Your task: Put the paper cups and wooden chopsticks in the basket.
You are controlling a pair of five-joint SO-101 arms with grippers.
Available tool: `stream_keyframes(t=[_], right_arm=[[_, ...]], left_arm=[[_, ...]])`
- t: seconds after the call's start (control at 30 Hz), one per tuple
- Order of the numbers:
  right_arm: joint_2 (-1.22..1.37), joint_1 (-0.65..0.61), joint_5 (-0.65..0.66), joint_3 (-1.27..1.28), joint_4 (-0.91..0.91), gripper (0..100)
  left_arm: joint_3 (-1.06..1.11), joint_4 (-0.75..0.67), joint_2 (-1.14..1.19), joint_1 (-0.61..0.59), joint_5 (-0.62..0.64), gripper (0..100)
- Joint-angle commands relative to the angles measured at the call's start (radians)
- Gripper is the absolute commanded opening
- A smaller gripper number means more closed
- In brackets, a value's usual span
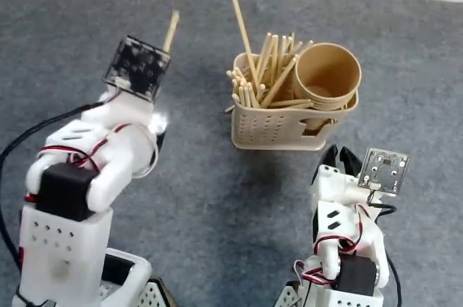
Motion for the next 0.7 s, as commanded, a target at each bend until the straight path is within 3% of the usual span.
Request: stream_keyframes(t=[0.0,0.37,0.67], right_arm=[[-0.004,-0.005,0.014,-0.012,-0.031,7.0],[-0.004,-0.004,0.014,-0.010,-0.031,7.0],[-0.004,-0.004,0.014,-0.005,-0.056,7.0]], left_arm=[[-0.047,-0.259,-0.018,0.093,0.077,1],[0.059,-0.879,-0.002,0.239,0.083,1],[0.036,-1.048,0.243,0.317,0.083,1]])
